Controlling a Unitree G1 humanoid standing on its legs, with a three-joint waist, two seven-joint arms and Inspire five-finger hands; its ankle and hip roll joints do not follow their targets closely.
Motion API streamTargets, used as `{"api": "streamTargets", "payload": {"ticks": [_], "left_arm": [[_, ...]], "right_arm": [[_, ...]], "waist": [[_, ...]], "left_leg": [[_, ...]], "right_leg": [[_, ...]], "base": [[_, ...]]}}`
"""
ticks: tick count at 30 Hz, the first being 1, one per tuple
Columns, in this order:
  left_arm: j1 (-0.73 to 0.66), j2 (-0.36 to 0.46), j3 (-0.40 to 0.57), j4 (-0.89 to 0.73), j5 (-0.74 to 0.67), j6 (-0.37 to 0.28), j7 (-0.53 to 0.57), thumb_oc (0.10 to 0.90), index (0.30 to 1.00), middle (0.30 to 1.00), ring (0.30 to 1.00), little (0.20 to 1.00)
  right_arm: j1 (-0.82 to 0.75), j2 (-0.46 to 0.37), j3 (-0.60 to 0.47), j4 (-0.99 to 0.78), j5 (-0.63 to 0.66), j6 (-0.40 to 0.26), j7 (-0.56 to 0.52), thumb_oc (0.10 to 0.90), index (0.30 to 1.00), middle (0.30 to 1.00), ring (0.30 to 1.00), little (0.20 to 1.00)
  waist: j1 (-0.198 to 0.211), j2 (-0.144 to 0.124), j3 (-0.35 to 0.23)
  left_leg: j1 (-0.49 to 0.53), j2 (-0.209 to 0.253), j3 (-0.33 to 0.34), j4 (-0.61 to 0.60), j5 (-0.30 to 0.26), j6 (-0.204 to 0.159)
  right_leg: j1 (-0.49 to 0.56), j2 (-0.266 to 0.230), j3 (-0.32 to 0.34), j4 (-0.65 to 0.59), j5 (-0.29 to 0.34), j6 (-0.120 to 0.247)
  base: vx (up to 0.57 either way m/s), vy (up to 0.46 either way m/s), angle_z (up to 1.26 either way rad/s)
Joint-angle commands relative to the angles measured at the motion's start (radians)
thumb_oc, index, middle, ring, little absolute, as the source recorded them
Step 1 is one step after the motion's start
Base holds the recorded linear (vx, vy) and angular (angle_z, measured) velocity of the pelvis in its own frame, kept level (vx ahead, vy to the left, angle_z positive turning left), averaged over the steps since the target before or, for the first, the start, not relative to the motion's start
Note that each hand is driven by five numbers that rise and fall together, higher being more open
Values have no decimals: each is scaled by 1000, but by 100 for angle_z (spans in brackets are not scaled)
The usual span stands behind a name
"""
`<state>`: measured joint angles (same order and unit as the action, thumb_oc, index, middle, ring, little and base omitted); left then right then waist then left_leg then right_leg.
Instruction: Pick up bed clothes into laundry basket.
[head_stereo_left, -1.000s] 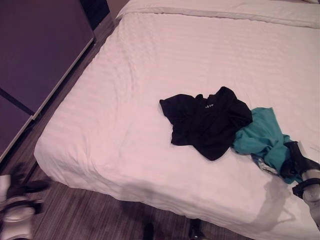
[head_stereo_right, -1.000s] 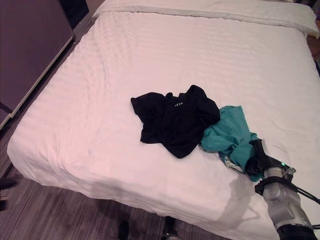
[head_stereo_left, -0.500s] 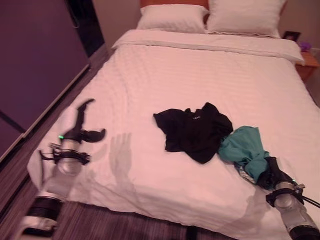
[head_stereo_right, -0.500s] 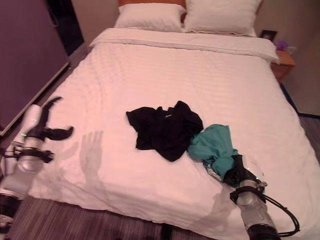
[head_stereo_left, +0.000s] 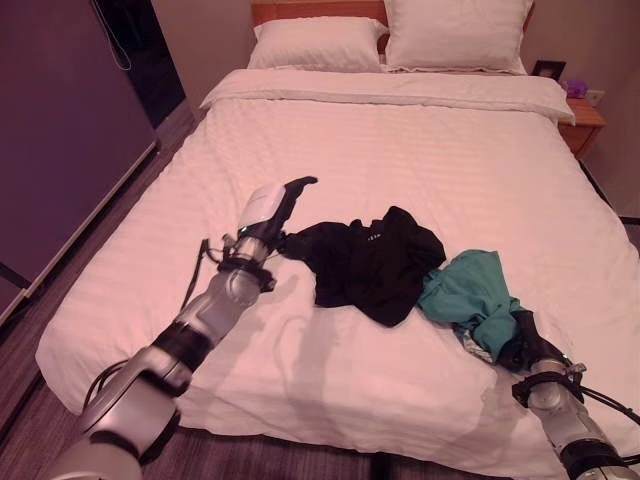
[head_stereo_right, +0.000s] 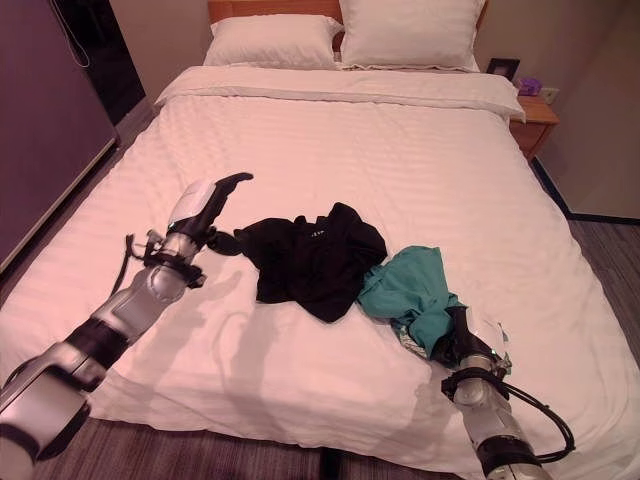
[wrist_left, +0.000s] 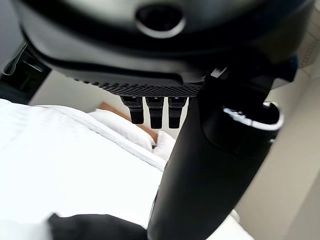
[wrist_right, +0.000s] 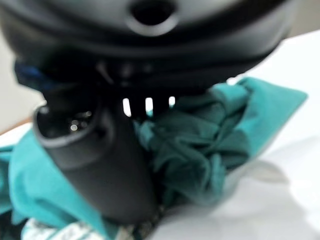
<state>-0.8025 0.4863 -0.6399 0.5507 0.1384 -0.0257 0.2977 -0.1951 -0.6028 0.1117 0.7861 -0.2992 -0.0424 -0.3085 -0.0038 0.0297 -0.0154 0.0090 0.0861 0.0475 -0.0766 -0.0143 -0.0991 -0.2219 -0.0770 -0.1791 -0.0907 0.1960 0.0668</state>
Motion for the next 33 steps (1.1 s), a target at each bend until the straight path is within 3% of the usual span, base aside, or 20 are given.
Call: {"api": "streamTargets", "payload": {"ticks": [1,11,16,17,20,21,22,23,33], "left_arm": [[-202,-18,60,85,-52,-58,48,800,900,900,900,900],[-276,-121,4,224,-94,-47,42,800,900,900,900,900],[-346,-207,-18,343,-136,-36,48,800,900,900,900,900],[-378,-256,-32,394,-149,-27,48,800,900,900,900,900],[-393,-277,-50,421,-128,-18,49,800,900,900,900,900],[-407,-293,-74,450,-96,-9,45,631,646,646,646,646],[-413,-297,-87,462,-79,-4,41,573,559,559,559,559],[-426,-297,-105,471,-53,2,38,400,300,300,300,300],[-510,-247,-122,472,20,11,53,400,300,300,300,300]], "right_arm": [[162,55,135,265,28,102,86,400,300,300,300,300],[98,61,166,299,62,101,69,400,300,300,300,300],[54,75,199,284,94,96,67,400,300,300,300,300],[44,100,213,279,113,95,65,400,300,300,300,300],[41,119,218,277,121,92,57,400,300,300,300,300],[34,138,225,273,131,89,55,400,300,300,300,300],[34,144,228,272,133,88,53,400,300,300,300,300],[33,150,231,271,137,85,52,400,300,300,300,300],[24,129,266,244,126,69,83,400,300,300,300,300]], "waist": [[-7,6,33],[-46,9,65],[-84,-3,92],[-105,-9,105],[-115,-13,112],[-120,-18,115],[-123,-18,118],[-124,-18,120],[-91,-3,117]], "left_leg": [[-118,-4,-65,-11,64,-34],[-169,-10,-65,-11,74,-29],[-220,-6,-67,-11,88,-28],[-246,-3,-62,-11,93,-28],[-263,3,-56,-11,96,-29],[-283,8,-51,-11,97,-28],[-289,9,-51,-11,98,-28],[-294,10,-49,-11,98,-28],[-228,5,-56,-11,88,-31]], "right_leg": [[16,-106,26,3,-55,163],[-49,-104,59,3,-39,163],[-109,-95,85,3,-26,162],[-139,-86,100,3,-20,161],[-161,-80,109,3,-15,163],[-184,-73,120,3,-13,163],[-190,-70,123,3,-12,162],[-195,-67,128,3,-12,162],[-121,-61,112,3,-41,151]], "base": [[0,0,0],[-13,-4,-7],[-43,-24,-7],[-33,-42,-8],[-39,-28,-11],[-45,-29,-19],[-46,-26,-22],[-21,-13,-13],[10,-21,-5]]}}
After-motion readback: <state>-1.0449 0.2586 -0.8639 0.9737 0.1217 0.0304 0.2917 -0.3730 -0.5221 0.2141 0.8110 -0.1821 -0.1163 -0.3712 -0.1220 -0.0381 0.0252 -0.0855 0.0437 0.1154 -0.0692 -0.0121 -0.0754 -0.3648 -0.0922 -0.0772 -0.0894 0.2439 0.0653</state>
